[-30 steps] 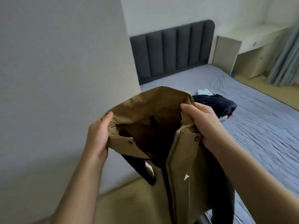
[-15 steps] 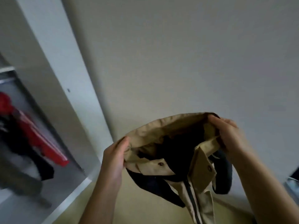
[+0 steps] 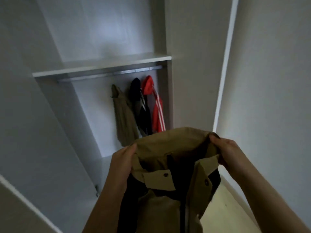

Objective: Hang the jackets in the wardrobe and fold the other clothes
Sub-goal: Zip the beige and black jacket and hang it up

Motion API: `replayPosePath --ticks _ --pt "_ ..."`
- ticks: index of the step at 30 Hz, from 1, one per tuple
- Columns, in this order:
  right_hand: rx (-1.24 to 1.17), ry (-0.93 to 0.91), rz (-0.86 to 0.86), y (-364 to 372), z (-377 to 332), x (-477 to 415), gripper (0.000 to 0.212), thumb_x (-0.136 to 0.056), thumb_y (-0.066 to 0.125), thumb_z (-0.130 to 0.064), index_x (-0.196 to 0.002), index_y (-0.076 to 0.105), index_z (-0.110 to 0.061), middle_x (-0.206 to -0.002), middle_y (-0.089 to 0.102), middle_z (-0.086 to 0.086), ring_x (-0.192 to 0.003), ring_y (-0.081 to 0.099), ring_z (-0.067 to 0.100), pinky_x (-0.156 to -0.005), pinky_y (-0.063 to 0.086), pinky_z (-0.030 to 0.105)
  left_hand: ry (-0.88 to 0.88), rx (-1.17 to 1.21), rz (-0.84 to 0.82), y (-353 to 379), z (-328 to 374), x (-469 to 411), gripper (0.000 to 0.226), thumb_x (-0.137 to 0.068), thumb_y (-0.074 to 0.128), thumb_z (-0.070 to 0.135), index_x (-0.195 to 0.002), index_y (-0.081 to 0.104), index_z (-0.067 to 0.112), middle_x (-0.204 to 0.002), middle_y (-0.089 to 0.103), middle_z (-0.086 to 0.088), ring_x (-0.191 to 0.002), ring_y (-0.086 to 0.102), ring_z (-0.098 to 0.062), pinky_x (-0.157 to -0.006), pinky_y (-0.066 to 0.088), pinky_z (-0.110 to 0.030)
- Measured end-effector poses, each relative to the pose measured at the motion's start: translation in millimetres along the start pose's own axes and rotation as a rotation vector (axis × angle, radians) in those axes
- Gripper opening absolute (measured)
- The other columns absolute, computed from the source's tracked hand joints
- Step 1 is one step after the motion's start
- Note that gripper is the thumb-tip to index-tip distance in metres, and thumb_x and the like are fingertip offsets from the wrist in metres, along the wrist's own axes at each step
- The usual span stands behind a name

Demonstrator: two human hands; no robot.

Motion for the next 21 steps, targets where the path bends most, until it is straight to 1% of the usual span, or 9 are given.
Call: replayPosePath --ticks 1,2,4,10,12,15,16,18,21 --pt "0.018 0.003 -0.057 25 0 -25 0.037 -0.094 0.055 -0.031 -0.064 0.057 -0.009 -0.056 0.049 0.007 -0.046 0.053 0.015 -0.047 0.042 0.023 0.044 0.054 -0.076 -1 17 -14 0.022 -0.098 0.044 0.012 -0.112 0.062 0.011 -0.117 0.065 -0.006 -0.106 0.061 -0.017 -0.09 0.049 -0.017" --pt "0.029 0.009 -0.12 50 0 -51 0.038 -0.094 0.056 -0.029 -0.059 0.057 -0.013 -0.053 0.05 0.005 -0.042 0.053 0.013 -0.042 0.042 0.022 0.147 -0.09 -0.13 4 36 -29 0.019 -0.096 0.052 0.02 -0.099 0.07 0.014 -0.101 0.071 -0.007 -0.091 0.067 -0.018 -0.08 0.053 -0.026" --pt "0.095 0.032 -0.273 104 -4 -101 0.036 -0.092 0.058 -0.026 -0.062 0.062 -0.008 -0.052 0.058 0.01 -0.042 0.057 0.016 -0.04 0.045 0.021 0.209 -0.195 0.052 -12 75 -52 0.02 -0.091 0.061 0.025 -0.08 0.076 0.021 -0.085 0.075 -0.007 -0.077 0.071 -0.02 -0.067 0.055 -0.028" --pt "0.384 0.103 -0.72 277 -20 -209 0.035 -0.096 0.056 -0.02 -0.067 0.06 -0.003 -0.047 0.059 0.014 -0.035 0.056 0.02 -0.037 0.045 0.022 0.212 -0.154 0.295 -65 142 -146 0.024 -0.093 0.057 0.031 -0.098 0.074 0.015 -0.098 0.073 -0.006 -0.094 0.067 -0.024 -0.088 0.053 -0.04" --pt "0.55 0.112 -0.861 325 -20 -236 0.03 -0.096 0.056 -0.025 -0.076 0.062 -0.005 -0.053 0.064 0.01 -0.044 0.062 0.02 -0.045 0.051 0.026 0.227 -0.135 0.322 -85 155 -176 0.024 -0.094 0.056 0.033 -0.085 0.076 0.025 -0.09 0.075 0.001 -0.089 0.07 -0.019 -0.08 0.055 -0.034" --pt "0.747 0.045 -0.975 392 -28 -283 0.027 -0.096 0.053 -0.036 -0.093 0.065 -0.012 -0.069 0.071 0.004 -0.059 0.068 0.017 -0.055 0.056 0.027 0.223 -0.127 0.35 -106 175 -223 0.031 -0.094 0.056 0.033 -0.076 0.076 0.019 -0.078 0.075 0.001 -0.076 0.072 -0.016 -0.06 0.054 -0.023" --pt "0.778 0.004 -0.973 416 -34 -299 0.027 -0.095 0.053 -0.04 -0.096 0.063 -0.016 -0.075 0.07 0.004 -0.062 0.068 0.015 -0.055 0.055 0.026 0.222 -0.127 0.359 -115 181 -240 0.032 -0.095 0.056 0.032 -0.076 0.076 0.017 -0.079 0.075 -0.001 -0.077 0.072 -0.018 -0.063 0.055 -0.024" --pt "0.832 -0.1 -0.935 469 -47 -328 0.026 -0.096 0.05 -0.045 -0.095 0.059 -0.021 -0.086 0.066 0.0 -0.07 0.064 0.012 -0.055 0.051 0.024 0.234 -0.138 0.389 -136 194 -271 0.031 -0.094 0.055 0.035 -0.086 0.077 0.014 -0.093 0.075 -0.006 -0.094 0.069 -0.024 -0.087 0.053 -0.037" --pt "0.745 -0.128 -0.87 556 -59 -362 0.018 -0.097 0.052 -0.032 -0.097 0.058 -0.016 -0.092 0.063 0.0 -0.08 0.059 0.016 -0.064 0.045 0.025 0.248 -0.131 0.393 -165 212 -320 0.034 -0.093 0.055 0.039 -0.097 0.074 0.011 -0.107 0.071 -0.008 -0.107 0.063 -0.026 -0.104 0.042 -0.046"
Point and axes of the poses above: each hand's wrist, its own x-axis away from the middle knuckle, its own y-axis out of the palm, z = x × y, the point moved 6 cm from there along -x, towards the middle knuckle
